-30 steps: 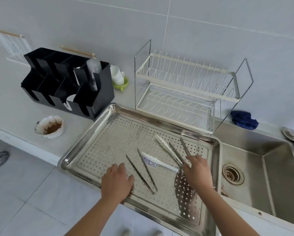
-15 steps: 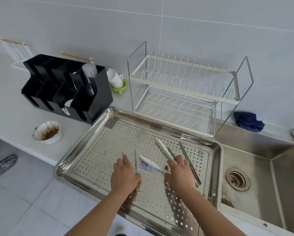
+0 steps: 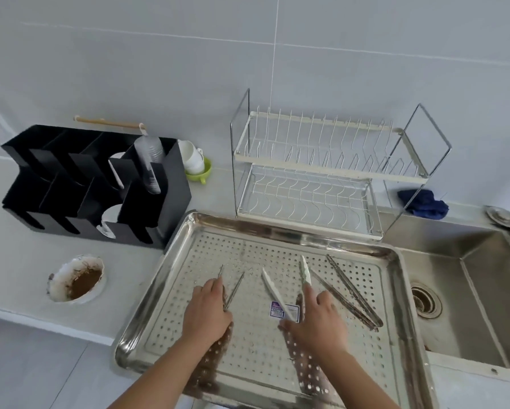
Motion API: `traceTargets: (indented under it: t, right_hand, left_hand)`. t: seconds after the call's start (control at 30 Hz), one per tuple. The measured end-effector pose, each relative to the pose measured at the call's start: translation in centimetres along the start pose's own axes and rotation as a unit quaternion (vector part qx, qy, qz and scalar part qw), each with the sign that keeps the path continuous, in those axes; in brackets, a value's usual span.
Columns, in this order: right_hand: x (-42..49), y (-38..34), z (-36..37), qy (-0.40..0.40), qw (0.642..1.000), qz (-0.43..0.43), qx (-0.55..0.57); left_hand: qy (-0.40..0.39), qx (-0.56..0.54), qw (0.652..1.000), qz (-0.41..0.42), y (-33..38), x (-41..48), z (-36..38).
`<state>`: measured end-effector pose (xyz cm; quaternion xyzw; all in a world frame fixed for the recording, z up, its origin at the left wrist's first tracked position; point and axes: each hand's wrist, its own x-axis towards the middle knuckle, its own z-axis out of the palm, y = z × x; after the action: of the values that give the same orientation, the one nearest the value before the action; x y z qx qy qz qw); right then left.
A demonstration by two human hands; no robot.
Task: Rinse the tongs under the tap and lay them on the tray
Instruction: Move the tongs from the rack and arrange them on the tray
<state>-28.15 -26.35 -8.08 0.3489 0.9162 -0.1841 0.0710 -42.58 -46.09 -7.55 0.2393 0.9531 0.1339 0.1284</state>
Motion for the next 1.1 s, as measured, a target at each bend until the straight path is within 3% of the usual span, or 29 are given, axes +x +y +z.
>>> traceTargets:
  t: [0.43, 0.73, 0.97, 1.1]
  right_hand:
    - [-4.4, -3.6, 2.8, 0.014, 0.989, 0.136, 0.05]
    - [-4.5, -2.5, 2.5, -0.011, 0.988, 0.149, 0.039]
    - [-1.1, 2.5, -2.3, 0.099, 0.979, 0.174, 0.046]
    - [2.1, 4.3, -5.1, 0.083, 0.984, 0.155, -0.024]
  left_hand:
    - [-0.027, -0.016, 0.996, 0.082, -1.4, 2.3, -0.1]
    - [-0.033, -0.02, 0.997, 0.068, -1.3, 1.9, 0.1]
    - [-0.058, -0.032, 0.997, 0.04, -2.1, 2.6, 0.2]
    - [-0.064, -0.045, 0.997, 0.011, -2.4, 3.2, -0.1]
